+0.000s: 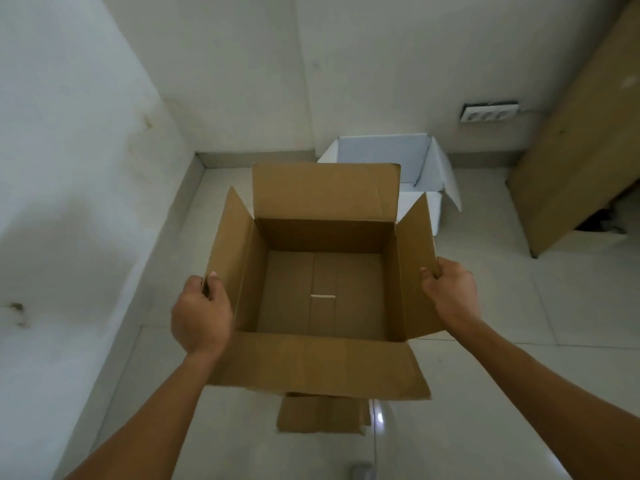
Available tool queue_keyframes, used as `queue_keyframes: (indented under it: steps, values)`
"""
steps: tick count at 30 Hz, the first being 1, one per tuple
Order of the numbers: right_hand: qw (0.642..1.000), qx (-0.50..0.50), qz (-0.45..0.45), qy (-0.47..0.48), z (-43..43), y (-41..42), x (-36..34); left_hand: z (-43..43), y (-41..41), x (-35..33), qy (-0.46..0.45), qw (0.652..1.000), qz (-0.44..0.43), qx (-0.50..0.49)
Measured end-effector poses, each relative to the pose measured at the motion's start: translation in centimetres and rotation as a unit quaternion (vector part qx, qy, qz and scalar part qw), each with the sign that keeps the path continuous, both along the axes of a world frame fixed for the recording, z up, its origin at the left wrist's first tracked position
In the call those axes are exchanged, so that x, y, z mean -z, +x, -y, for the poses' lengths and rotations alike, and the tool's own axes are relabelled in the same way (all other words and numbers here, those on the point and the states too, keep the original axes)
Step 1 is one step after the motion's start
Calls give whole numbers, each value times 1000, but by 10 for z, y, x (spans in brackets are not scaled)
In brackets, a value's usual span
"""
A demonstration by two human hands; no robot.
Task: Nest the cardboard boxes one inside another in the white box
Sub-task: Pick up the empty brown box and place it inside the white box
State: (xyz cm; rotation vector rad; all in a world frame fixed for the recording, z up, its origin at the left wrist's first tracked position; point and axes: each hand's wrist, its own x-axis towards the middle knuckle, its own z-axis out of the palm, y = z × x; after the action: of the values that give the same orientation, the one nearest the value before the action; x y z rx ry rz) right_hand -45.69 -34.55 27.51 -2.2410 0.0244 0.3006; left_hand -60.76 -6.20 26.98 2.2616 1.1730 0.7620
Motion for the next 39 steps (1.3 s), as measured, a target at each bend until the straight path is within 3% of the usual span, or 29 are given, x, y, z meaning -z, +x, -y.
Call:
queue_keyframes:
  steps: [14, 27, 39]
  values:
    - [999, 37, 14, 8, 75, 220, 2, 54, 230, 29, 4, 1000, 22, 5]
    - [996, 49, 75, 19, 49, 419, 3, 33, 435, 24, -8, 997, 56, 43]
    - [999, 29, 22, 19, -1, 595, 98, -14, 583, 115, -20, 999, 31, -2]
